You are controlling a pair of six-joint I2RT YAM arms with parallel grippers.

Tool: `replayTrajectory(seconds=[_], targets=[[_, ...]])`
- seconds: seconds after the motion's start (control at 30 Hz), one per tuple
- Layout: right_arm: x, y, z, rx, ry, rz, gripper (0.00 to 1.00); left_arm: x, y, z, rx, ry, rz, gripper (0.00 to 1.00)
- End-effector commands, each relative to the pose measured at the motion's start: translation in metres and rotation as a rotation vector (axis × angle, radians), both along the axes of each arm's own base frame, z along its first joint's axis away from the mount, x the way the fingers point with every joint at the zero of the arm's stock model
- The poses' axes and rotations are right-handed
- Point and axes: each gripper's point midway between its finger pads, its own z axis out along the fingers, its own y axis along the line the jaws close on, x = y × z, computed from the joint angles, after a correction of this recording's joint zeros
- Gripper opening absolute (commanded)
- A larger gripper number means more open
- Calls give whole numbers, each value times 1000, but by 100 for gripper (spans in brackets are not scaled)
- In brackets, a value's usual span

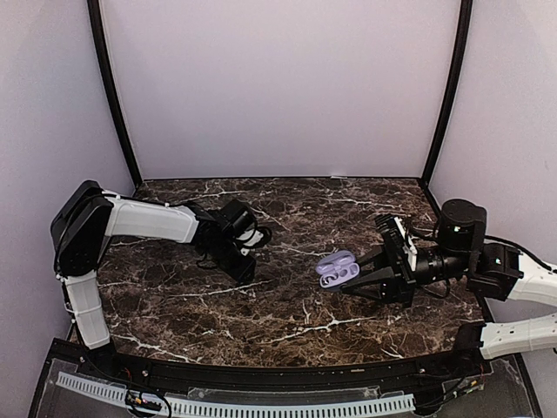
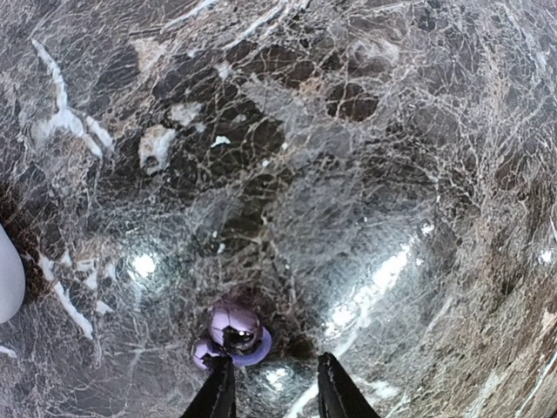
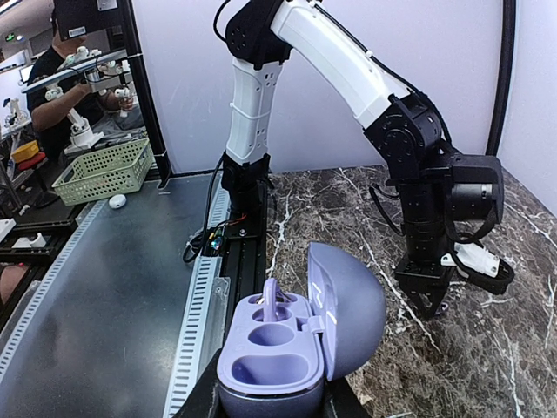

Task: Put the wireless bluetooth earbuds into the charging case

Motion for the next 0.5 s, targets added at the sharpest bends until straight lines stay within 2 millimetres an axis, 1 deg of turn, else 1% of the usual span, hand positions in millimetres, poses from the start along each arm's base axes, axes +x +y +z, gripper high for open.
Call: replayTrajectory(seconds=[0.0,0.47], targets=[[-1,-1,8,32,-17,-4,0,6,5,-1,18,2,11,31],[-1,-2,9,35,-19,-6,0,21,5,2,20,-9,23,32]])
